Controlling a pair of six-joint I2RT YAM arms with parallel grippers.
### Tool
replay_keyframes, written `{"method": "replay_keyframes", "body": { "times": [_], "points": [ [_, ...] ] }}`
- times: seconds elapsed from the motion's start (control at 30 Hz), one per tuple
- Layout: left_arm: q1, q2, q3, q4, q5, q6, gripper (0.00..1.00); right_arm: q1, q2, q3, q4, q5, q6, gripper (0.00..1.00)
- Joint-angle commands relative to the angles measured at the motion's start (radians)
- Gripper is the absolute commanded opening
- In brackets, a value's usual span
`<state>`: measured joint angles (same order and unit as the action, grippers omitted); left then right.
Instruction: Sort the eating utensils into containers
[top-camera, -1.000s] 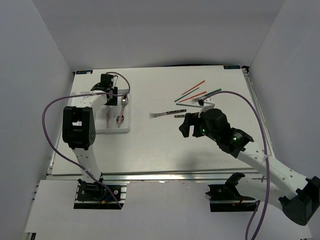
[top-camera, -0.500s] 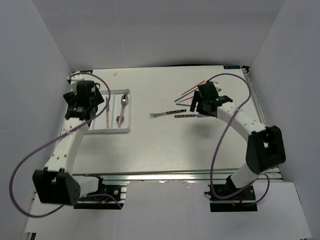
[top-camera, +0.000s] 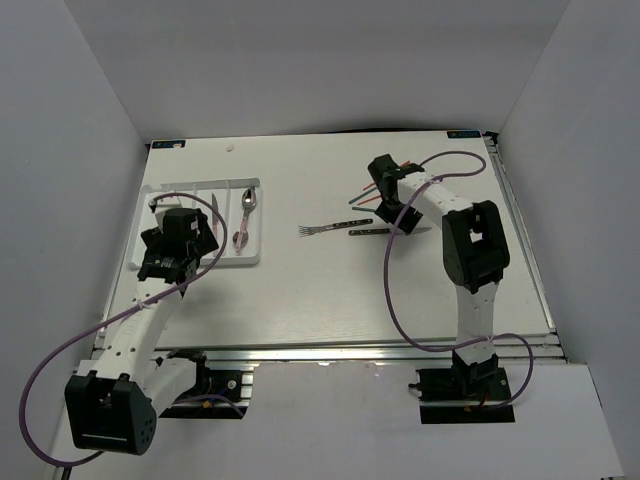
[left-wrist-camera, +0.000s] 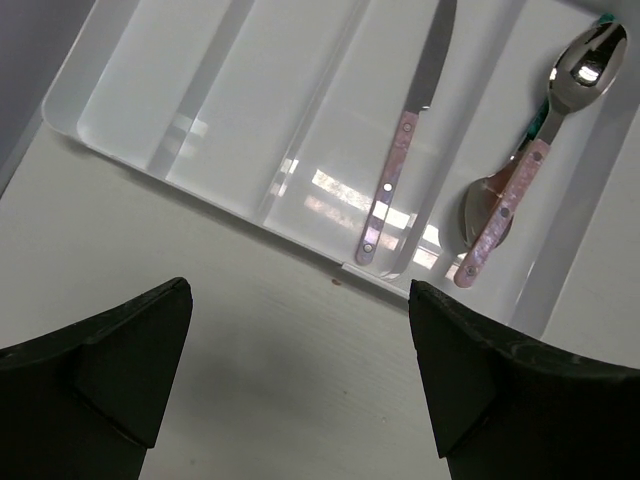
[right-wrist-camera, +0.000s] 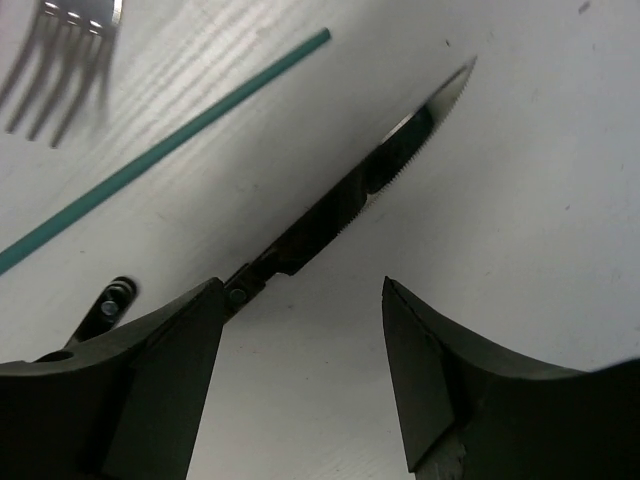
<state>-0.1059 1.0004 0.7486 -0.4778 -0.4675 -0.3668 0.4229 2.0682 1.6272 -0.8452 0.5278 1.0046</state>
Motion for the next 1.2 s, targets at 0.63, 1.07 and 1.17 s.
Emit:
{"method": "replay_keyframes", "body": {
  "times": [0.63,1.07,1.17],
  "points": [
    [-0.051,-0.013,0.001,0.045,0.115,0.026,0.98,0.042,0.122,-0.046,-0.078,-0.035,0.357,0.52],
    [-0.072,-0.040,-0.005,0.051,0.160,0.032,0.98,0.047,0.002,-0.348,0.068,-0.091,0.401,0.00],
    [-0.074,-0.033,-0.008,0.074,0.333,0.028,0.98,0.079,-0.112,-0.467,0.247,-0.084,0.203,0.00]
  ]
}}
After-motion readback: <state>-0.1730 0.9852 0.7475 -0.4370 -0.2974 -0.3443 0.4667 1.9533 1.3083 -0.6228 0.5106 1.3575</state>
